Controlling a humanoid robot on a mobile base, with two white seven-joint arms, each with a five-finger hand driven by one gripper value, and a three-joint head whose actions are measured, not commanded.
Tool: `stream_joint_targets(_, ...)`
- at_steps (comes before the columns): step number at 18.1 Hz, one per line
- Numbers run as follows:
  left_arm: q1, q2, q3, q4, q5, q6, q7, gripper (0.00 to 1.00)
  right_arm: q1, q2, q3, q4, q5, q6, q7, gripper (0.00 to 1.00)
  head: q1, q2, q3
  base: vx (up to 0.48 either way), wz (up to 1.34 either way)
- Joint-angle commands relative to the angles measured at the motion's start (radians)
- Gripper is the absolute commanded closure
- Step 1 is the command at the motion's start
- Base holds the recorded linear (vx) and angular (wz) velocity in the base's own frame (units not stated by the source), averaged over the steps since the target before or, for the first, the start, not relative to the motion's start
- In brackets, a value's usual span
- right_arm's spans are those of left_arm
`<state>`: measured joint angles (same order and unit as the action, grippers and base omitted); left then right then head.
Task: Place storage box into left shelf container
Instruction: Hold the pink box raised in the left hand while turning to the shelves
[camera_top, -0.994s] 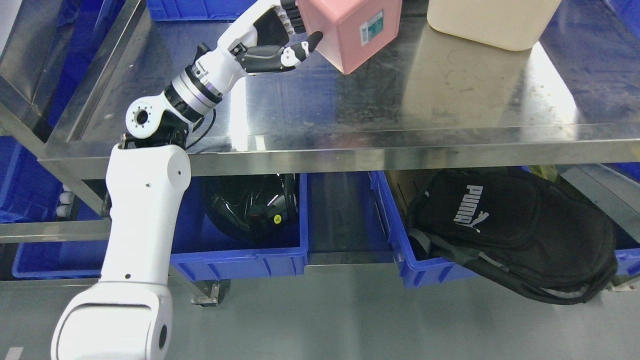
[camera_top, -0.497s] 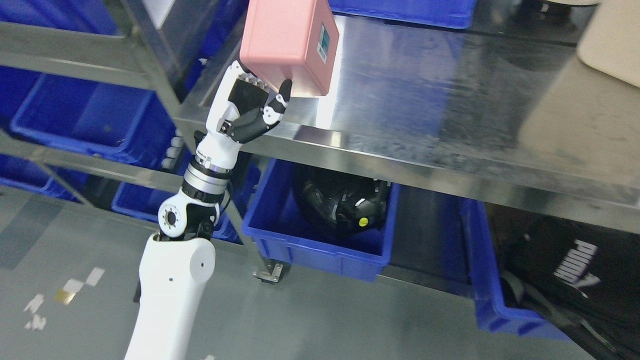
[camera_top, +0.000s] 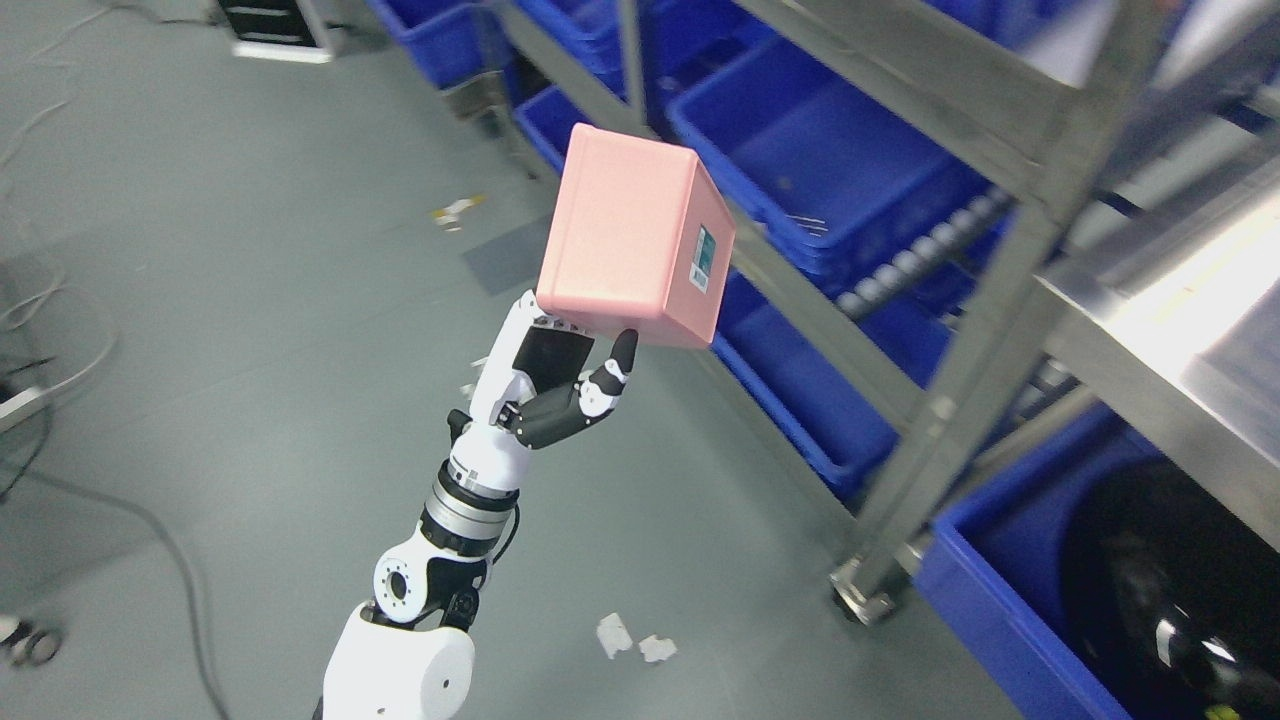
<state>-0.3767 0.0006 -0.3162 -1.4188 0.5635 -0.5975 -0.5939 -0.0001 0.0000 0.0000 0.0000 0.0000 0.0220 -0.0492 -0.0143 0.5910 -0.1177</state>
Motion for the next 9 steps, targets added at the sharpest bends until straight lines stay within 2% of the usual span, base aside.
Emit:
stream_joint_targets(1,0.159,0.017,-0.012,-0.104,-0.013,-0.004,-0.009,0.99,0.009,-0.017,-0.005,-0.017,0.002,-0.001,0.006,0.0,0.0,0.0,0.0,0.257,1.44)
stream_joint_targets(5,0.245,0.017,0.034,-0.112,-0.019,-0.024,-0.009,0.99,0.009,-0.017,-0.005,-0.017,0.002,-0.001,0.006,0.0,0.0,0.0,0.0,0.327,1.25)
stream_joint_targets(9,0.268,0.017,0.083,-0.112,-0.017,-0.027,-0.01,0.99,0.009,-0.017,-0.005,-0.017,0.002,-0.001,0.006,0.0,0.0,0.0,0.0,0.429,0.78)
